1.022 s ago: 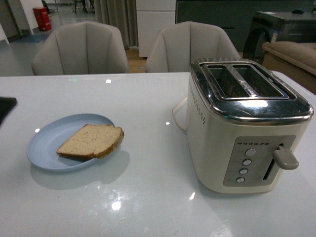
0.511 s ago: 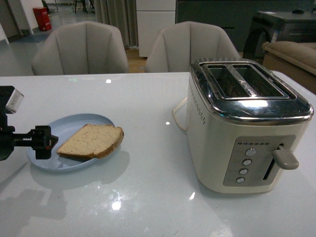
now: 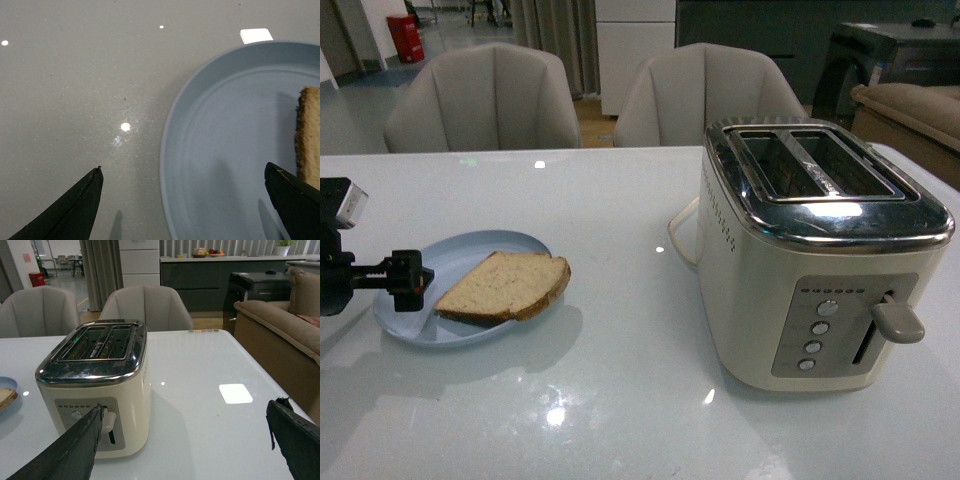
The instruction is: Left arm holds plate, right arm toasts bread
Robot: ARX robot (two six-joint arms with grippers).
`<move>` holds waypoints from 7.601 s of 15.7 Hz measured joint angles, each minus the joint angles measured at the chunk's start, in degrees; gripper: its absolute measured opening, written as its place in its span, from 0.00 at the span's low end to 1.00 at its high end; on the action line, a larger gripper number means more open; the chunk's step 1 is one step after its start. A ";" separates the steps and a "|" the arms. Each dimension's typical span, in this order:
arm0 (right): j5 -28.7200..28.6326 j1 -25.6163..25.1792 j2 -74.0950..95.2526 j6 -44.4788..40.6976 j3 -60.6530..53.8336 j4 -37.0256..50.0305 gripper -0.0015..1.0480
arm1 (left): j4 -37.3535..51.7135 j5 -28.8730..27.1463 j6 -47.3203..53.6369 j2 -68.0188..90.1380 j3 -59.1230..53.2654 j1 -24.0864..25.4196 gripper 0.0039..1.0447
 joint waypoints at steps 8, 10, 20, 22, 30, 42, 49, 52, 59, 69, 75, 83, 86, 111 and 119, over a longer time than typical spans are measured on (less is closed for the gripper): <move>0.00 0.00 0.00 0.00 0.00 0.00 0.94 | -1.51 0.66 0.61 6.73 7.54 -0.55 0.94; 0.00 0.00 0.00 -0.02 0.00 0.00 0.94 | -1.75 0.63 0.15 7.54 8.83 -0.59 0.94; 0.00 0.00 0.00 -0.02 0.00 0.00 0.94 | -2.93 0.94 -8.52 4.96 7.43 -0.44 0.03; 0.00 0.00 0.00 -0.02 0.00 0.00 0.94 | -3.15 1.01 -9.20 4.20 6.73 -0.31 0.03; 0.00 0.00 0.00 0.00 0.00 0.00 0.94 | -7.26 2.80 -13.49 -2.23 -0.09 0.26 0.02; 0.00 0.00 0.00 0.00 0.00 0.00 0.94 | -22.14 0.72 -22.47 -35.54 -17.09 -2.95 0.02; 0.00 0.00 0.00 0.00 0.00 0.00 0.94 | -34.88 -3.52 -32.11 -49.42 -9.79 -15.58 0.02; 0.00 0.00 0.00 0.00 0.00 0.00 0.94 | -37.73 -4.48 -33.51 -48.59 -7.50 -17.46 0.02; 0.00 0.00 0.00 0.00 0.00 0.00 0.94 | -38.58 -4.39 -33.86 -47.08 -4.35 -17.40 0.02; 0.00 0.00 0.00 -0.02 0.00 0.00 0.94 | -37.38 -3.23 -34.53 -47.08 -4.35 -17.33 0.02; 0.00 0.00 0.00 0.00 0.00 0.00 0.94 | -37.38 -3.23 -34.53 -47.08 -4.35 -17.33 0.02; 0.00 0.00 0.00 0.00 0.00 0.00 0.94 | -37.38 -3.23 -34.53 -47.08 -4.35 -17.33 0.02; 0.00 0.00 0.00 0.00 0.00 0.00 0.94 | -37.38 -3.23 -34.53 -47.08 -4.35 -17.33 0.02; -0.59 15.80 68.37 16.31 55.47 -4.72 0.94 | -37.35 -3.06 -34.51 -47.04 -4.35 -17.29 0.02; -14.53 20.37 81.18 43.15 60.46 -6.36 0.94 | -37.35 -3.06 -34.51 -47.04 -4.35 -17.31 0.02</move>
